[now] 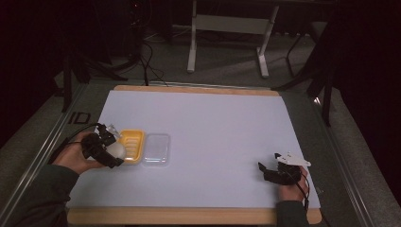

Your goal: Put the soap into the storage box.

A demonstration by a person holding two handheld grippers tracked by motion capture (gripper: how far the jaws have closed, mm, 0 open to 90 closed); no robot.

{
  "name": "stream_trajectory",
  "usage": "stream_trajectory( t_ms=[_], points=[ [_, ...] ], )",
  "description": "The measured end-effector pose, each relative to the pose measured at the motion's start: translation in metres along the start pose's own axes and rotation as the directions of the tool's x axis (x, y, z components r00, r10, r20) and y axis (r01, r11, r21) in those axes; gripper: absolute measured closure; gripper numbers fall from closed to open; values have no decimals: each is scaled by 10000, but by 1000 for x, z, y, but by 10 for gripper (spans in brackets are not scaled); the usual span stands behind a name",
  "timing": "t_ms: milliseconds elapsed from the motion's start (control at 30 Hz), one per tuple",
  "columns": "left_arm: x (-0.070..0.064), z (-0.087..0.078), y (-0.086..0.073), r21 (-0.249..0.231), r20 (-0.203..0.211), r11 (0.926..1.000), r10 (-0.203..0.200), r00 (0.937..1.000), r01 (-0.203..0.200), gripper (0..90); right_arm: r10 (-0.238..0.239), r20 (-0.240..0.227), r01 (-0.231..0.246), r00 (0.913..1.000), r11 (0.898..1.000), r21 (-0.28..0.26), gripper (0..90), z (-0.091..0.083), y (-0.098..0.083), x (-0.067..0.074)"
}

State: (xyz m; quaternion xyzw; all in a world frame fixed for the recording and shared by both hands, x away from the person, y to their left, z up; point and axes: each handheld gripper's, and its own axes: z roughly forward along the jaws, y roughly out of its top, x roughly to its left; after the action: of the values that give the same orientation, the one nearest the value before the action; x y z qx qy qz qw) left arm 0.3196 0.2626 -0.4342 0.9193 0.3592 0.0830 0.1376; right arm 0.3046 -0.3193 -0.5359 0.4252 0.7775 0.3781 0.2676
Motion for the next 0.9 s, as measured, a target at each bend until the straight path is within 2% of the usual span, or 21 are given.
stream_trajectory(
  t_ms=[567,900],
  points=[
    [10,6,12,-12,-401,9993,-379,9985,379,247,-16,10,16,10000,10000,16,203,0,0,0],
    [11,13,21,-2,-616,9976,-695,9957,697,246,-22,5,22,10000,10000,17,203,0,0,0]
  ],
)
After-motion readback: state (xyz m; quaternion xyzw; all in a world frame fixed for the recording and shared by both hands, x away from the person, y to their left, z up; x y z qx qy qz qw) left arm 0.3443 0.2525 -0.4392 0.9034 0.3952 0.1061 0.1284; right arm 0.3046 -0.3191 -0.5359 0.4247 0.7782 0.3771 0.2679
